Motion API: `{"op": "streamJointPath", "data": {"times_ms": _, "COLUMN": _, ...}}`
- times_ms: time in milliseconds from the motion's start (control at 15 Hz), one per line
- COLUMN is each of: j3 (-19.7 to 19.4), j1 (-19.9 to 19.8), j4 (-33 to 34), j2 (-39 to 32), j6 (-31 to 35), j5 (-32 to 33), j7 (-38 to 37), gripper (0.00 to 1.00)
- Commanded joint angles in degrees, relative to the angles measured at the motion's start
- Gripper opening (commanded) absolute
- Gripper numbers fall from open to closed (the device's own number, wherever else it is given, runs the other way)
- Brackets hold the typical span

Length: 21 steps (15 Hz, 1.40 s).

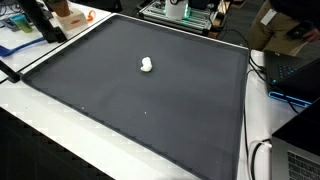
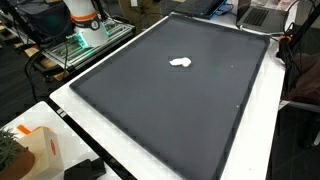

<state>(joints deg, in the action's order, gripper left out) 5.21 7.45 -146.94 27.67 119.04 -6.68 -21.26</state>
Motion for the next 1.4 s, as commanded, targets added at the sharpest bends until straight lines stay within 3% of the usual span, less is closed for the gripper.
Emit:
{"op": "streamJointPath", "data": {"times_ms": 0, "j3": 1.35, "j1": -1.46, "j4": -0.14, "j2": 0.19, "j6": -0.19, "j5": -0.71, "j7": 0.63, "gripper": 1.00}}
{"op": "streamJointPath", "data": {"times_ms": 533, "j3": 3.45, "j1": 0.95, "j4": -1.35, "j2": 2.07, "j6": -0.84, "j5": -6.02, "j7": 0.37, "gripper": 1.00}}
{"op": "streamJointPath", "data": {"times_ms": 1333, "j3": 5.54, "j1": 0.87, "j4": -0.85, "j2": 2.75, "j6": -1.13, "j5": -11.45, "j7": -2.58, "gripper": 1.00}}
